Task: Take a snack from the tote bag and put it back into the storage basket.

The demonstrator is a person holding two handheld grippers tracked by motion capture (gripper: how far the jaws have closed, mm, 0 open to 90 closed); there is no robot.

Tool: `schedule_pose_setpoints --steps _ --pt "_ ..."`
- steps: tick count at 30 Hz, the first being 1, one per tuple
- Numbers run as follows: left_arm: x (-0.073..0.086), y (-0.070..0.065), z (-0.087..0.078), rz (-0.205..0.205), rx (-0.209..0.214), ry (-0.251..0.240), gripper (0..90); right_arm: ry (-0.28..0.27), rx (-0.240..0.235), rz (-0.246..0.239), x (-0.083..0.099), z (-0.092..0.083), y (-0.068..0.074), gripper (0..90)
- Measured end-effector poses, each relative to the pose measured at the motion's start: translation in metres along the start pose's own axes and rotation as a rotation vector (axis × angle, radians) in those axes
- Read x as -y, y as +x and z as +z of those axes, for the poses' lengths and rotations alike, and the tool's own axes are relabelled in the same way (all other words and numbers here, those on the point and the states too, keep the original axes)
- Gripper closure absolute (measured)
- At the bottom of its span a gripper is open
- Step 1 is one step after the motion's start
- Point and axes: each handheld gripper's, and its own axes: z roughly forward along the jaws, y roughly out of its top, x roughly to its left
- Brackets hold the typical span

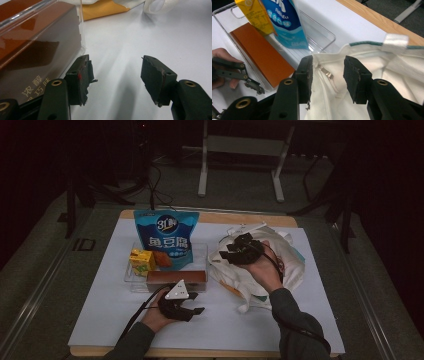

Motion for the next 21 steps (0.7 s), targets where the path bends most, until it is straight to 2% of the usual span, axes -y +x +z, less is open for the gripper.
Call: schedule_pose_setpoints --steps 21 --pt "0.0 0.0 0.0 0.005 -0.003 0.004 40.7 0.022 0.053 0.043 0.031 -0.016 -0.025 62.1"
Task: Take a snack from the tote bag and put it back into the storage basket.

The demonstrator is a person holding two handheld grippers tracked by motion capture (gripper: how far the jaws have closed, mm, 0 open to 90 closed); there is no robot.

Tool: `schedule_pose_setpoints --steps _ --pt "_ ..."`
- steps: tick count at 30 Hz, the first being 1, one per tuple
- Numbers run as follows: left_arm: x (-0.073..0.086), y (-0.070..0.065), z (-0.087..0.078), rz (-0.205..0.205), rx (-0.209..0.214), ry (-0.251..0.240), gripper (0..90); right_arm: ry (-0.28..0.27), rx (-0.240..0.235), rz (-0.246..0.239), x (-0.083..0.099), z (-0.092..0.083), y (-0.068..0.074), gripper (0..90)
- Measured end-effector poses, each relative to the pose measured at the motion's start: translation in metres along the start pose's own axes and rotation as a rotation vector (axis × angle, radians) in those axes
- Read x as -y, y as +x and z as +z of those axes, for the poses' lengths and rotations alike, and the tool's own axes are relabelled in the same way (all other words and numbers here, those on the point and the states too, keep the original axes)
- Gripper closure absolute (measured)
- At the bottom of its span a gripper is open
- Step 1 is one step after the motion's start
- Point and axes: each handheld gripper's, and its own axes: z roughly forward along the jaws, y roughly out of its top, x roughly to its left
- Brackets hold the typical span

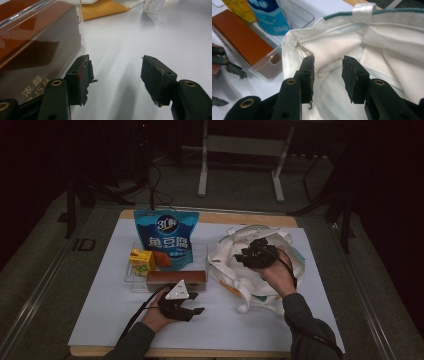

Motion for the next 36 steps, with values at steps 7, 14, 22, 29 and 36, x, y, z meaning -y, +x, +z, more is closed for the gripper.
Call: schedule_pose_setpoints --steps 7,14,22,29,36 --pt "0.0 0.0 0.0 0.001 0.0 0.001 40.7 0.015 0.018 0.011 0.01 -0.003 -0.007 62.2" --pt "0.0 0.0 0.0 0.002 -0.001 0.002 40.6 0.017 0.026 0.02 0.018 -0.005 -0.013 62.3" --pt "0.0 0.0 0.0 0.002 -0.001 0.001 40.4 0.02 0.026 0.03 0.025 -0.006 -0.015 62.4" --pt "0.0 0.0 0.0 0.003 0.001 0.003 40.4 0.029 0.035 0.03 0.031 -0.008 -0.018 62.2" --pt "0.0 0.0 0.0 0.003 -0.001 0.004 40.3 0.036 0.05 0.052 0.04 -0.013 -0.026 63.2"
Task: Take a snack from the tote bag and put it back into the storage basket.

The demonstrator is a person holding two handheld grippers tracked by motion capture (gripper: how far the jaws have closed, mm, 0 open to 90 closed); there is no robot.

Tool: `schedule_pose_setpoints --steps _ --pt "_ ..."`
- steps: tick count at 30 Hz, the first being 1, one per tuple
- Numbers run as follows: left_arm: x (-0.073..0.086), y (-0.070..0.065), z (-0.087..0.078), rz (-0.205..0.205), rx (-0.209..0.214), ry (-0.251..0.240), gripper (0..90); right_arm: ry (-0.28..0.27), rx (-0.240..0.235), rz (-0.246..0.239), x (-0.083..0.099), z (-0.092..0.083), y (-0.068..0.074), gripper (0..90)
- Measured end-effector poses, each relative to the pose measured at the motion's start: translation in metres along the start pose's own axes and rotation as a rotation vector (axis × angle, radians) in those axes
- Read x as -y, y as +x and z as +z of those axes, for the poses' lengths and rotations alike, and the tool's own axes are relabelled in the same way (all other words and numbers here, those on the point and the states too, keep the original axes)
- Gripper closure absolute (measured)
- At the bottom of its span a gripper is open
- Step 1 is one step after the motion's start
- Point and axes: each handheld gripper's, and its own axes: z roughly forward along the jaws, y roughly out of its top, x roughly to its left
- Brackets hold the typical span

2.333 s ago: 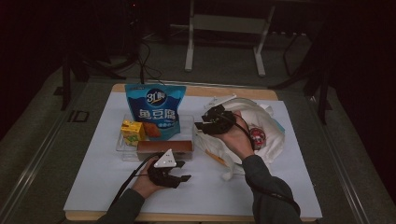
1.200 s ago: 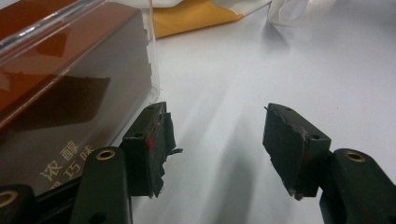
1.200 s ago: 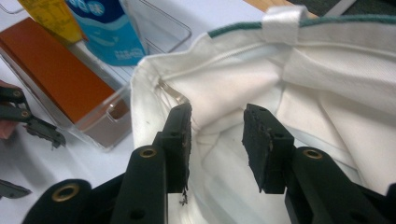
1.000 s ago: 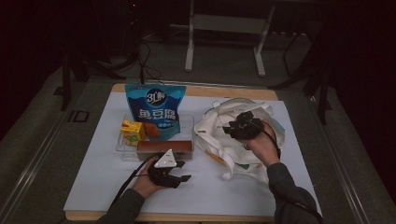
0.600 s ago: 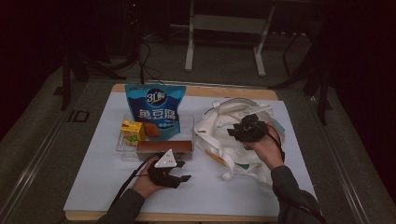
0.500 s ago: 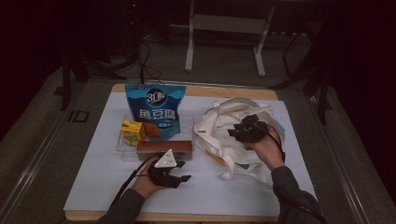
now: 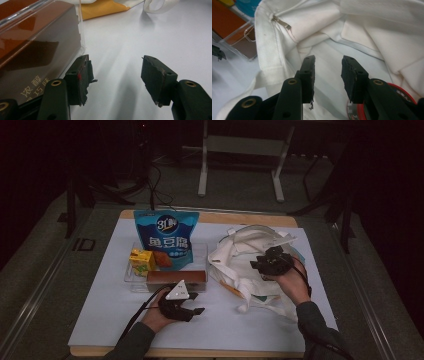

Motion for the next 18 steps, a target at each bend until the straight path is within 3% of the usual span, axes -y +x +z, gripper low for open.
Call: schedule_pose_setpoints --steps 8,18 --pt "0.0 0.0 0.0 0.002 -0.001 0.002 40.3 0.02 0.022 0.021 0.008 -0.005 -0.01 61.0" --pt "0.0 -0.001 0.001 0.007 -0.001 0.005 40.3 0.058 0.071 0.003 0.018 -0.009 -0.017 58.0"
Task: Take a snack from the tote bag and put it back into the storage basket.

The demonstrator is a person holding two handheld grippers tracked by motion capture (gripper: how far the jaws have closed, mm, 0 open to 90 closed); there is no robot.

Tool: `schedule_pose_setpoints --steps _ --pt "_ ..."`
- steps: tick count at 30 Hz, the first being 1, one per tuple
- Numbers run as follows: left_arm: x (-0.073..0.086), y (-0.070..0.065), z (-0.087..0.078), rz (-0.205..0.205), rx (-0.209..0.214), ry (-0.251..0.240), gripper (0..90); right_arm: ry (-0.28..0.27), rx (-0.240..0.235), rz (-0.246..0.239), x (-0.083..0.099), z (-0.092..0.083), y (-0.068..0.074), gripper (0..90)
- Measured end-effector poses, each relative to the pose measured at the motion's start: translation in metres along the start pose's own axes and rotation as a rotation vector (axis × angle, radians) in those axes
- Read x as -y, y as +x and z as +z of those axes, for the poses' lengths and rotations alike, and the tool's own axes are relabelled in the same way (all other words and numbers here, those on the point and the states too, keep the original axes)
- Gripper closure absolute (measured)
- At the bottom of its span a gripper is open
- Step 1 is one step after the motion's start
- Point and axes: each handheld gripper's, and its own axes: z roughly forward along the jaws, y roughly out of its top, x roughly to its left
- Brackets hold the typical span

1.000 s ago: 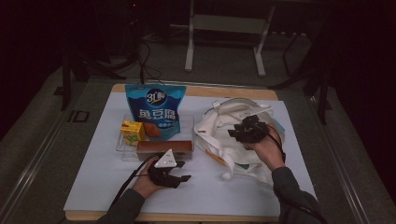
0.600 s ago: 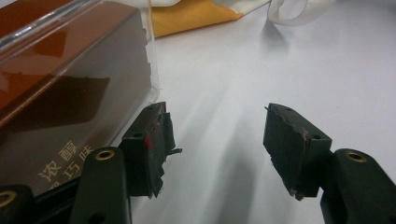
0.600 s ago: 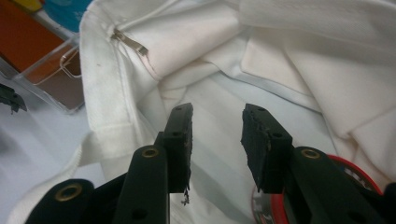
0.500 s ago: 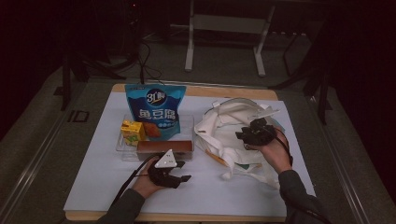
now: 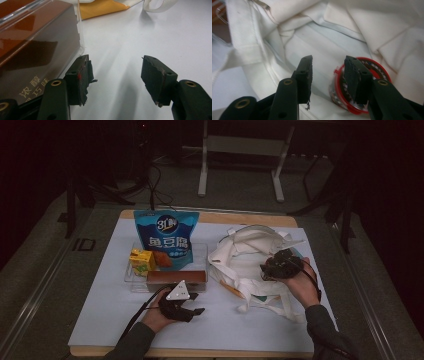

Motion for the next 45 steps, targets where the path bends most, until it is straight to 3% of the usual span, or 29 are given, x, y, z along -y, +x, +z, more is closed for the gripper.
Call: schedule_pose_setpoints --steps 10,20,23,27,30,39,45 --pt "0.0 0.0 0.0 0.002 -0.001 0.001 40.1 0.035 0.066 0.003 0.008 -0.005 -0.01 51.8" --pt "0.0 0.0 0.0 0.002 -0.002 0.002 39.9 0.051 0.077 0.005 0.018 -0.012 -0.02 52.6" --pt "0.0 0.0 0.0 0.002 -0.002 0.002 39.9 0.054 0.071 0.003 0.024 -0.015 -0.023 59.2" --pt "0.0 0.0 0.0 0.001 -0.003 0.003 39.4 0.069 0.057 -0.02 0.033 -0.019 -0.024 79.9" --pt "0.0 0.0 0.0 0.002 -0.003 0.003 39.3 0.095 0.072 -0.034 0.038 -0.019 -0.026 89.5" --pt "0.0 0.0 0.0 0.003 -0.002 0.003 39.3 0.162 0.089 -0.055 0.042 -0.006 -0.027 90.0" --pt "0.0 -0.001 0.001 0.003 -0.003 0.003 39.3 0.161 0.074 -0.057 0.038 -0.002 -0.022 90.0"
